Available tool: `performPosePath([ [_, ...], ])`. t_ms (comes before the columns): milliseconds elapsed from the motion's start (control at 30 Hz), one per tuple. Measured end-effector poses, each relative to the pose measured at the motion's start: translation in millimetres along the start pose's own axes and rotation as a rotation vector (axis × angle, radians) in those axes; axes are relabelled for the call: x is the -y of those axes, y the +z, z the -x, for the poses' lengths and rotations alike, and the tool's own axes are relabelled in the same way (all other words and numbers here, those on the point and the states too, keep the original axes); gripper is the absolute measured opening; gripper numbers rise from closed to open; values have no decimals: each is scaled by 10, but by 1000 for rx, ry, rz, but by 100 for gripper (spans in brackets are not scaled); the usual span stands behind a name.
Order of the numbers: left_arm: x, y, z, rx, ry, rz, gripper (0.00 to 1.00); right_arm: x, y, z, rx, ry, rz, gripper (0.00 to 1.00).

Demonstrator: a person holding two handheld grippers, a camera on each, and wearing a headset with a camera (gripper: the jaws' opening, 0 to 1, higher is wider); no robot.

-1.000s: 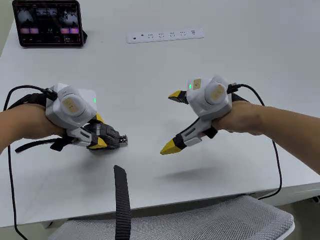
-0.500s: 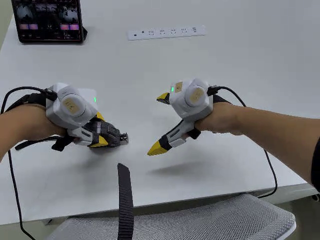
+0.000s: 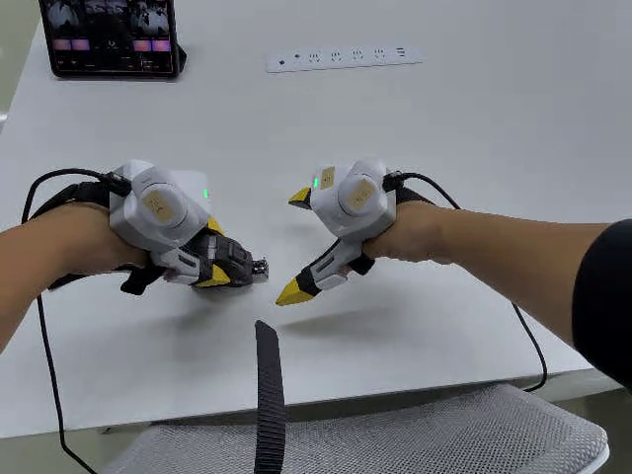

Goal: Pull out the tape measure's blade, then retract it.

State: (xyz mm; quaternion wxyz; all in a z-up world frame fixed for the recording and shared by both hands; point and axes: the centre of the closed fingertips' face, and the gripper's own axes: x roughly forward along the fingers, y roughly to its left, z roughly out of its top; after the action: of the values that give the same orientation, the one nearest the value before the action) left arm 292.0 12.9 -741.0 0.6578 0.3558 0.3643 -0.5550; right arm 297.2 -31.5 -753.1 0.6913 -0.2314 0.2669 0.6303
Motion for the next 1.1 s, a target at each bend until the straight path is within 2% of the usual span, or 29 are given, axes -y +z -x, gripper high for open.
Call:
performPosePath([
  [100,0,-4,-1,7,0,3,31,1,8,-59,-3,13,6,83],
  [333,9,-14,-12,14,-12,7,32,-36,48,-138,-8,24,35,60],
  [467,10,-16,-18,11,-17,4,32,-74,55,-189,-7,29,38,52],
  [733,6,-19,-32,8,-17,-1,32,-167,17,-328,-59,38,116,27],
  [833,5,-18,-33,8,-15,-5,32,-163,35,-354,-65,38,116,20],
  [1100,-5,-12,-36,15,-17,-2,32,-162,9,-363,-94,51,131,15],
])
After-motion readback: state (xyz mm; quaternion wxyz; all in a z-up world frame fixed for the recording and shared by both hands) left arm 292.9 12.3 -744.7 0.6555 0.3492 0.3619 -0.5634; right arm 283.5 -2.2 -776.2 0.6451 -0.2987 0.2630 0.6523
